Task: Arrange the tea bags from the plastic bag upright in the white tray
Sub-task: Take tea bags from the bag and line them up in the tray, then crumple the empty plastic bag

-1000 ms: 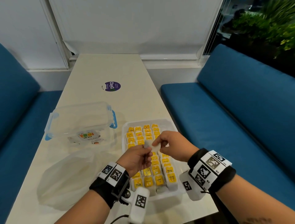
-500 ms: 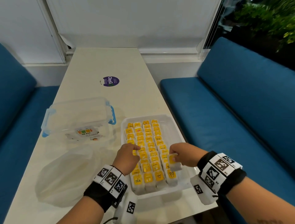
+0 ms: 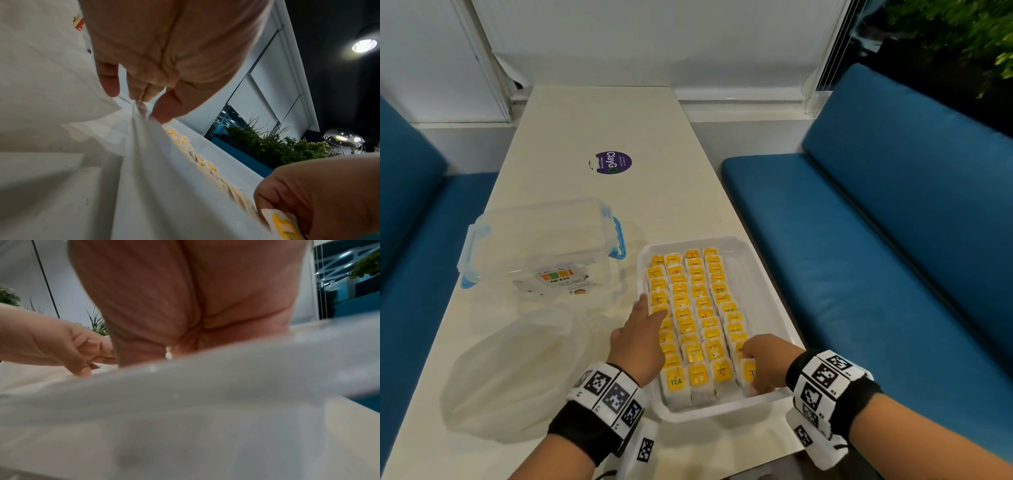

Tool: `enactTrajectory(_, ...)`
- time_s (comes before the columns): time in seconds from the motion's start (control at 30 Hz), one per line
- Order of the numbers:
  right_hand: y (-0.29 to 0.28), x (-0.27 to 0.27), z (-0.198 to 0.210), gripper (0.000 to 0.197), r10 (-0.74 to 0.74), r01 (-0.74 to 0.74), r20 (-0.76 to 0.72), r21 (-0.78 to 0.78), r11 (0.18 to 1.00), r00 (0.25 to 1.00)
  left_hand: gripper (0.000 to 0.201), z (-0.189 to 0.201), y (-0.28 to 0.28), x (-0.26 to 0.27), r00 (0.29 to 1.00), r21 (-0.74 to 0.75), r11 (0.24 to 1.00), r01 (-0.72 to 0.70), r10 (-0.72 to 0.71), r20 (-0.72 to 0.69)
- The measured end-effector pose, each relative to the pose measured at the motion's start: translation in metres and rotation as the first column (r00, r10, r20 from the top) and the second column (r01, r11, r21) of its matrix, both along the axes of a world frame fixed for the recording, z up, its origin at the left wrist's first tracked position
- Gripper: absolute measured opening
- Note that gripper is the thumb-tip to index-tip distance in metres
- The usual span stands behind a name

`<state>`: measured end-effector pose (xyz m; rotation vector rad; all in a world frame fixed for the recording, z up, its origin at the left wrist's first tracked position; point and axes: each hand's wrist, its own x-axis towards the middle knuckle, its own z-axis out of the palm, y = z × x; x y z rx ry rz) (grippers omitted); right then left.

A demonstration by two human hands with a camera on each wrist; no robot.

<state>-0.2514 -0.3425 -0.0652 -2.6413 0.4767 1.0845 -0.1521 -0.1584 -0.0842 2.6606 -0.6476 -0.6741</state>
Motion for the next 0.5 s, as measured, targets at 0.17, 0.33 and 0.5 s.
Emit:
enactTrajectory(0.17, 0.0017, 0.0016, -0.0052, 0.065, -0.004, 0.005, 0.022, -0.014, 1.0, 1.0, 0.07, 0.0001, 0.0001, -0.0001, 1.0, 0.016, 1.0, 0.019, -0.019, 0.007)
enactTrajectory(0.33, 0.0014, 0.0062, -0.0056, 0.061, -0.056, 0.055, 0.069, 0.008, 0.998, 0.996, 0.069, 0.0019, 0.0001, 0.0, 0.999, 0.024, 0.999, 0.031, -0.031, 0.012)
enactTrajectory(0.5, 0.0016, 0.0078, 0.0005, 0.044, -0.049, 0.047, 0.066, 0.026, 0.999, 0.997, 0.068, 0.0039, -0.0001, -0.0003, 0.999, 0.018, 0.999, 0.032, -0.032, -0.006)
